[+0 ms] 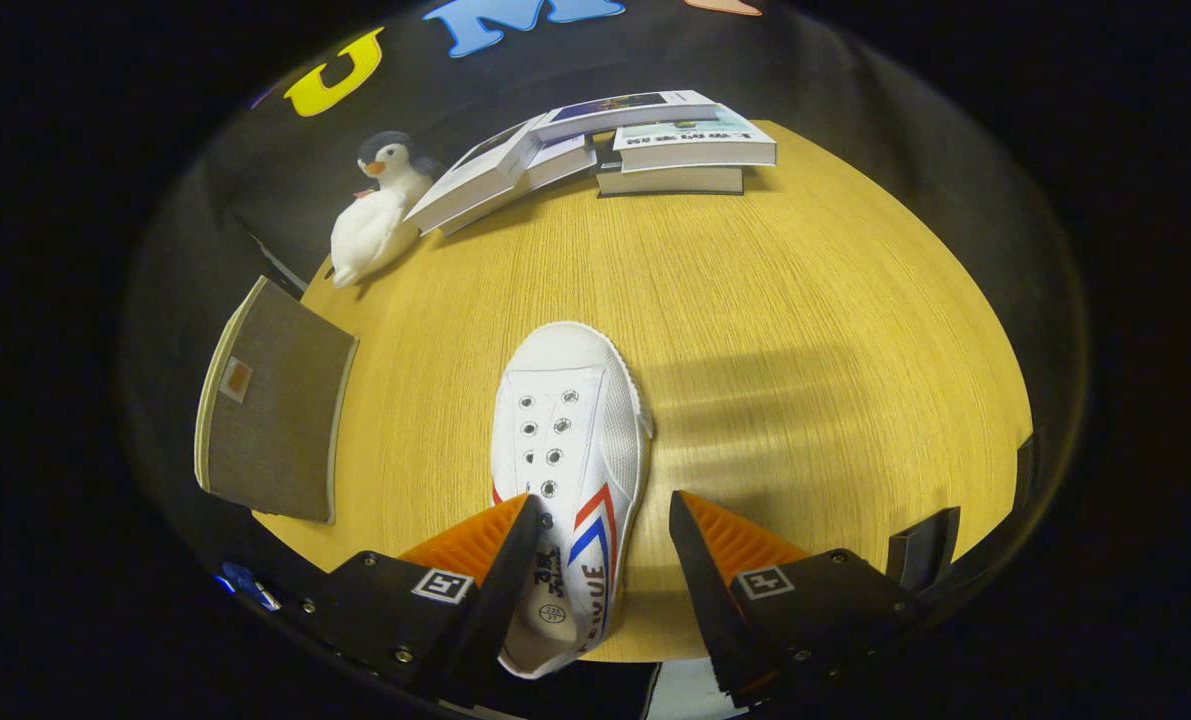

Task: Open the storage box then place both shoes into the box .Put the left shoe in first, then the right shoe, with the right side of both shoes facing outward in a uniform manner.

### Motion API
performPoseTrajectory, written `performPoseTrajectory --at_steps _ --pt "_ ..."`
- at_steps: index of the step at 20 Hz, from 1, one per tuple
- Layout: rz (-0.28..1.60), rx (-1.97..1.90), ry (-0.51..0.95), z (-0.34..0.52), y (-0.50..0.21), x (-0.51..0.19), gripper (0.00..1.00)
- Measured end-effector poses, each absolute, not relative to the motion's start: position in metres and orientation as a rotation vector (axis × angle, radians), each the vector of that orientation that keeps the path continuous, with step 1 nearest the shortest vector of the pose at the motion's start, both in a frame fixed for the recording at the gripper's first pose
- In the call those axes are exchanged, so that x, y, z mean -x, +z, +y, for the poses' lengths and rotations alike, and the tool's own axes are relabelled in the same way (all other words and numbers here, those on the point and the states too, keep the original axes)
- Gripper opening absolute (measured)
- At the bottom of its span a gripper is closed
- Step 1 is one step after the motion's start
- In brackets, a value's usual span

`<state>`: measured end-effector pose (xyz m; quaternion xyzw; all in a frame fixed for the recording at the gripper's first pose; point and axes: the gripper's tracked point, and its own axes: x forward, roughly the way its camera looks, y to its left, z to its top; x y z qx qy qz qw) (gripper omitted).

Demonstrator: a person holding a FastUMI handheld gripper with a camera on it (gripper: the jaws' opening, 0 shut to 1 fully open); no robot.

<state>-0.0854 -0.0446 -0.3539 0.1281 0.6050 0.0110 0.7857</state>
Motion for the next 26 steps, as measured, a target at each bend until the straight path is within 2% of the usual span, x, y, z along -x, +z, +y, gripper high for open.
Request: performPoseTrajectory --at_steps 4,5,7,8,9,11,12,26 --pt "1.335 -0.272 0.028 -0.039 -0.355 0.09 0.79" --pt "1.345 -0.279 0.023 -0.035 -0.364 0.092 0.44" --pt "1.351 -0.252 0.024 -0.033 -0.362 0.093 0.44" --pt "1.32 -0.259 -0.024 -0.042 -0.356 0.083 0.44" --pt "1.335 -0.267 -0.027 -0.04 -0.36 0.091 0.14" --pt "1.298 -0.273 -0.073 -0.044 -0.362 0.091 0.14" --pt "1.305 -0.269 -0.063 -0.041 -0.362 0.09 0.0" --pt "1.203 -0.406 -0.01 -0.005 -0.285 0.055 0.0"
